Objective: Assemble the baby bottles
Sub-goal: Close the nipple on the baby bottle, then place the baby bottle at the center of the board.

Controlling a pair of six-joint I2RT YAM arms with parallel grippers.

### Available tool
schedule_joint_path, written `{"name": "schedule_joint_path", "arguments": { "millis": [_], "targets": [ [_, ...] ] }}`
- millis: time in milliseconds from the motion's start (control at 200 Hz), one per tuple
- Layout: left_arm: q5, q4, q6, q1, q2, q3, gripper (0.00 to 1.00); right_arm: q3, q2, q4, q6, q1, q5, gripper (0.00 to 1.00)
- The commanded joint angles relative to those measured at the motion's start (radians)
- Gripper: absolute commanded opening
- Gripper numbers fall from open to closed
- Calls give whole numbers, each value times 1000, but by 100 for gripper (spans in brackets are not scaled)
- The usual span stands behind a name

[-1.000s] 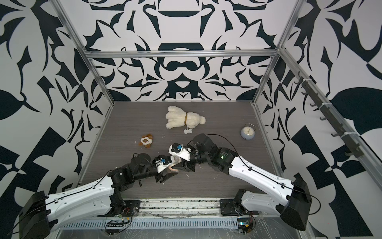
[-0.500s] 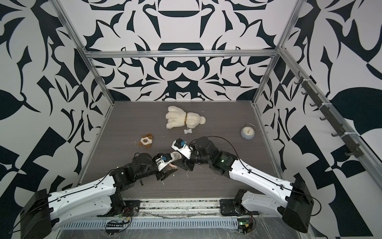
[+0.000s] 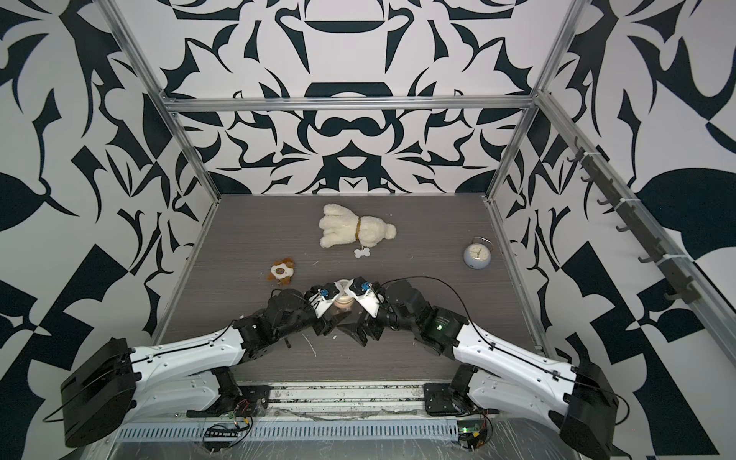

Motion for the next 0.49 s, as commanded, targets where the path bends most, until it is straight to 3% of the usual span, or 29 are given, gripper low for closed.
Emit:
{"name": "schedule_joint_path", "arguments": {
  "millis": [0, 160, 285, 380, 490],
  "targets": [
    [-35, 231, -52, 23, 87, 12, 0, -30, -68, -10, 47, -5, 158, 100],
    [-21, 415, -92, 55, 304, 33, 0, -10, -84, -9, 97, -121, 382, 100],
    [-45, 565, -136, 73, 436, 35, 2, -23, -76, 53, 159, -328, 329, 100],
    [-48, 646, -171, 80, 506, 28, 7, -53, -66, 129, 178, -428, 266, 100],
    [-59, 669, -181, 80, 542, 31, 25, -60, -39, 160, 152, -460, 262, 100]
  ]
}}
